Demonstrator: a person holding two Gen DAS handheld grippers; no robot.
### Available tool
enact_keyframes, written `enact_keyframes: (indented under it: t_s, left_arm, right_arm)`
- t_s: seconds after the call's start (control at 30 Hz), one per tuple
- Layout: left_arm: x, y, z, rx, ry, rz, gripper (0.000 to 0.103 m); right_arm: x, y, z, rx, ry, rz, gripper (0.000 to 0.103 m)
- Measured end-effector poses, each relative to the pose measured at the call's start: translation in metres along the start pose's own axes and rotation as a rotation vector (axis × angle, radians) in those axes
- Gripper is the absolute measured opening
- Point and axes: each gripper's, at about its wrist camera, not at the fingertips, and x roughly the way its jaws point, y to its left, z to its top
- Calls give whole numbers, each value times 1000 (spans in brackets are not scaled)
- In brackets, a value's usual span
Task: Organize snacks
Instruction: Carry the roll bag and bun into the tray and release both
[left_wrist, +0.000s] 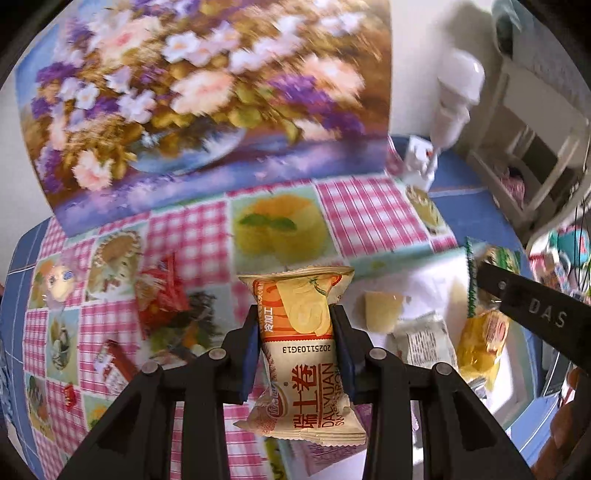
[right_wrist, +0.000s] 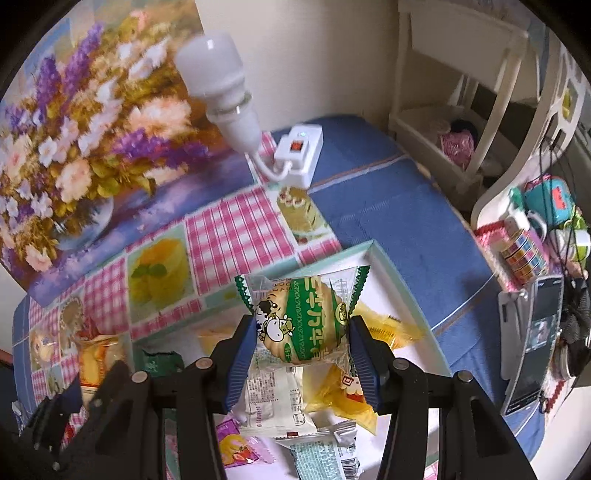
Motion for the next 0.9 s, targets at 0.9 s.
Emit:
enact_keyframes:
  t_s: [0.9]
  left_arm:
    - [24, -12, -6, 3, 64, -26, 64]
  right_arm:
    - [45, -1, -13, 8, 117, 0, 55]
